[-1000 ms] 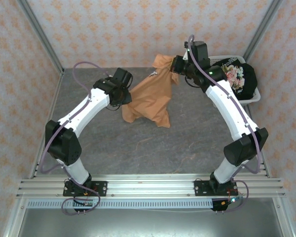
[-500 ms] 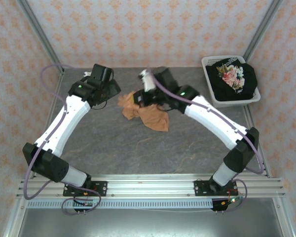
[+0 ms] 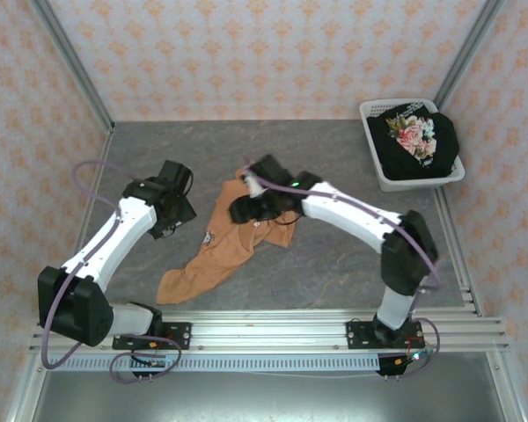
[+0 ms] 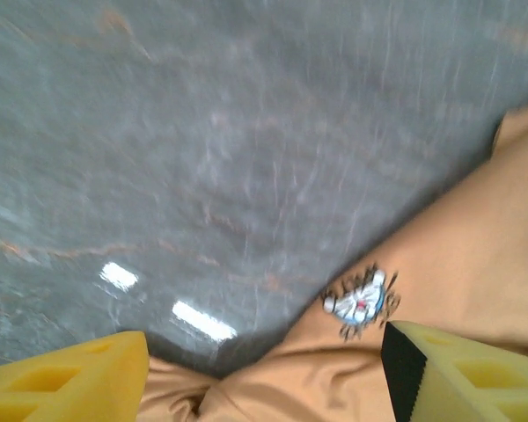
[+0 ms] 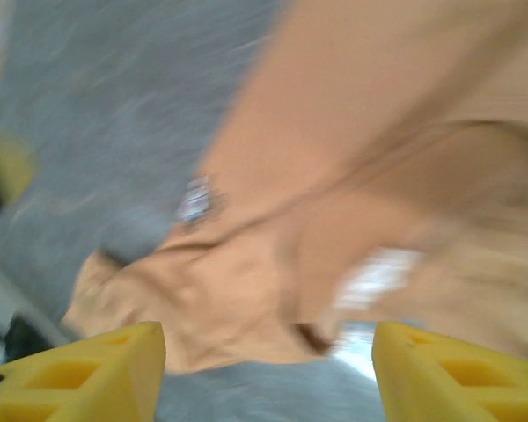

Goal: Fold and stack the t-shirts

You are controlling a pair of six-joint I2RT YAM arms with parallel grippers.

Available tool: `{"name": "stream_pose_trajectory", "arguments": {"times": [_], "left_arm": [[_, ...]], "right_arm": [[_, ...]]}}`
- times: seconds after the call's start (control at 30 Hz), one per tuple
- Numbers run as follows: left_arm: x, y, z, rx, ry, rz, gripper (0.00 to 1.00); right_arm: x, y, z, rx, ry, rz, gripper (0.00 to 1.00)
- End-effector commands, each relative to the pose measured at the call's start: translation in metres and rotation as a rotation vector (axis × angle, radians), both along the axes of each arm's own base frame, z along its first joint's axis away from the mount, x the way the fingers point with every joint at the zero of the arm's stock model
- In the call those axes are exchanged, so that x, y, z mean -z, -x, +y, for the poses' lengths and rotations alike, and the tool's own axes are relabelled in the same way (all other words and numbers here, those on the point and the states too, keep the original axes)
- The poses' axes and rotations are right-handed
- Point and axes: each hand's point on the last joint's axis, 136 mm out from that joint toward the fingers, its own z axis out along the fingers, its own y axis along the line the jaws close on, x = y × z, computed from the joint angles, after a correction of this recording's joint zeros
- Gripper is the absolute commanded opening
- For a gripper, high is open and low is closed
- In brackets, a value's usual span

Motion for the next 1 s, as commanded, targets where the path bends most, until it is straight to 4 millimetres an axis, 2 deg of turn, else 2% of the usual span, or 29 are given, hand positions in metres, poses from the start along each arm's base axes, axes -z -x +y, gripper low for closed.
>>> {"name": "stream_pose_trajectory", "arguments": {"times": [0.0, 0.03, 0.1, 0.23, 0.33, 0.4, 0.5, 0.53, 0.6, 0.63, 0.67, 0.73, 0.8, 0.87, 0.97], "left_arm": [[0.004, -0.011, -0.052, 0.278, 0.042, -0.022, 0.71], [0.003, -0.014, -0.064, 0.346, 0.013, -0.029, 0.71], [0.005, -0.024, -0.09, 0.44, -0.008, -0.04, 0.71], [0.016, -0.046, -0.136, 0.573, -0.052, -0.043, 0.71], [0.031, -0.054, -0.158, 0.65, -0.109, -0.009, 0.71], [0.04, -0.059, -0.165, 0.68, -0.149, 0.006, 0.71], [0.053, -0.068, -0.166, 0.687, -0.209, 0.024, 0.7], [0.056, -0.072, -0.16, 0.673, -0.254, 0.027, 0.68], [0.062, -0.079, -0.146, 0.648, -0.355, 0.052, 0.56], [0.062, -0.083, -0.141, 0.635, -0.387, 0.049, 0.45], [0.061, -0.085, -0.139, 0.624, -0.394, 0.042, 0.32], [0.055, -0.09, -0.139, 0.614, -0.385, 0.015, 0.15], [0.042, -0.095, -0.137, 0.602, -0.388, -0.016, 0.03], [0.014, -0.098, -0.134, 0.568, -0.357, -0.09, 0.0], [-0.004, -0.099, -0.119, 0.501, -0.306, -0.122, 0.0]], "right_arm": [[0.038, -0.02, -0.076, 0.32, 0.149, 0.082, 0.61], [0.05, -0.019, -0.085, 0.342, 0.165, 0.119, 0.6], [0.07, -0.018, -0.09, 0.372, 0.152, 0.193, 0.6], [0.096, -0.024, -0.083, 0.403, 0.137, 0.27, 0.61], [0.112, -0.031, -0.079, 0.432, 0.136, 0.311, 0.59], [0.123, -0.032, -0.079, 0.448, 0.154, 0.341, 0.55], [0.14, -0.033, -0.08, 0.468, 0.169, 0.381, 0.44], [0.143, -0.034, -0.083, 0.481, 0.176, 0.386, 0.33], [0.142, -0.036, -0.09, 0.51, 0.194, 0.373, 0.1], [0.14, -0.037, -0.095, 0.523, 0.209, 0.359, 0.02], [0.137, -0.038, -0.099, 0.532, 0.218, 0.347, 0.0], [0.134, -0.038, -0.108, 0.543, 0.242, 0.333, 0.0], [0.129, -0.039, -0.121, 0.567, 0.279, 0.316, 0.0], [0.124, -0.041, -0.138, 0.6, 0.307, 0.294, 0.0], [0.116, -0.046, -0.161, 0.645, 0.325, 0.282, 0.0]]}}
